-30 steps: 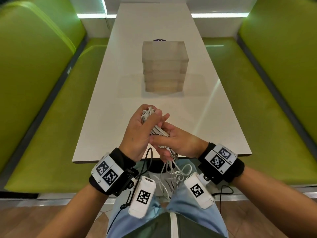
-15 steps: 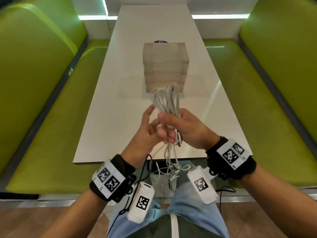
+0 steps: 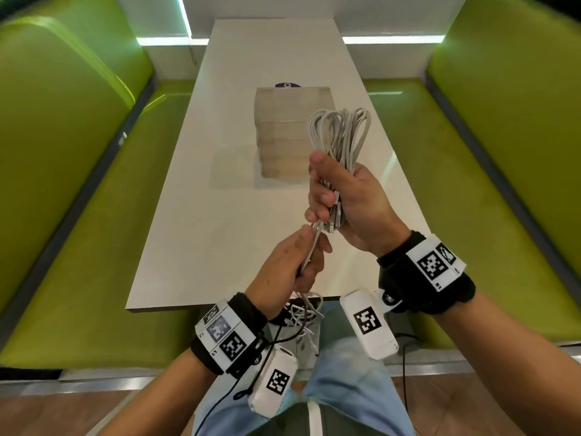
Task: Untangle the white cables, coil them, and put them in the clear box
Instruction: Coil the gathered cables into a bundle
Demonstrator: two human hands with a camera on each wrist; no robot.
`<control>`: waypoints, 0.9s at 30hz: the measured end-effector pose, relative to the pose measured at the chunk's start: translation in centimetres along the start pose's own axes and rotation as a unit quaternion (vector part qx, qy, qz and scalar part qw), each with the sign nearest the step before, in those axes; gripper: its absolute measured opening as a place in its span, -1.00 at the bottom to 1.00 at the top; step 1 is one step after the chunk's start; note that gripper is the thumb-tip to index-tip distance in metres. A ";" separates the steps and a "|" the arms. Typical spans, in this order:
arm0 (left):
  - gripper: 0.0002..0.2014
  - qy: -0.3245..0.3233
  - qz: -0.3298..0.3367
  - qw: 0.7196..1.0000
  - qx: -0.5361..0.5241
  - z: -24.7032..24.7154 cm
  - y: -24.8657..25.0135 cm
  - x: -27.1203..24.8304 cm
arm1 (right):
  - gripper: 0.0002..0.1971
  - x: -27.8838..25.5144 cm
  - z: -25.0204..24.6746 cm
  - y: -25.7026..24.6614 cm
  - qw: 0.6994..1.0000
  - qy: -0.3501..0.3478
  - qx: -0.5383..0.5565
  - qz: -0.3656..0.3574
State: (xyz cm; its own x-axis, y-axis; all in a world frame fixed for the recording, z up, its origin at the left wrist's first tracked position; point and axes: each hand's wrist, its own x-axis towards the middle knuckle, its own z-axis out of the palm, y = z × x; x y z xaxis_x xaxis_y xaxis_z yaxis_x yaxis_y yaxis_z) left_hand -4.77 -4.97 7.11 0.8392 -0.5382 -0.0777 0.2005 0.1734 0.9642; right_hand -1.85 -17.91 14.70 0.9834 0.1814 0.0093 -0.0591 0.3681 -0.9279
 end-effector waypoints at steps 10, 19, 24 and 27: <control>-0.45 -0.042 -0.064 0.996 -0.049 -1.2 -0.3 -0.1 | -0.69 0.2 -1.7 -1.1 0.999 -0.014 -0.043 -0.029; -0.65 -0.085 -0.060 0.991 -0.082 -2.3 -0.1 -0.3 | -0.71 -0.1 -2.4 -1.6 0.996 -0.036 -0.074 -0.030; -0.66 -0.070 -0.021 0.996 -0.048 -2.2 0.3 -0.2 | -0.71 0.3 -1.9 -1.3 0.997 -0.050 -0.058 -0.021; -0.65 -0.073 -0.027 0.997 -0.024 -1.3 0.7 0.0 | -0.71 0.5 -1.3 -1.2 0.996 -0.059 -0.059 -0.014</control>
State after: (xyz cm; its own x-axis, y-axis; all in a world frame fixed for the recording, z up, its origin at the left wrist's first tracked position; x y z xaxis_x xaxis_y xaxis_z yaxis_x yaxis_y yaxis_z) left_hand -3.92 -3.76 7.49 0.7445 -0.6618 -0.0878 0.2704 0.1787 0.9460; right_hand -1.07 -19.48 15.30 0.9566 0.2819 0.0734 -0.0043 0.2656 -0.9641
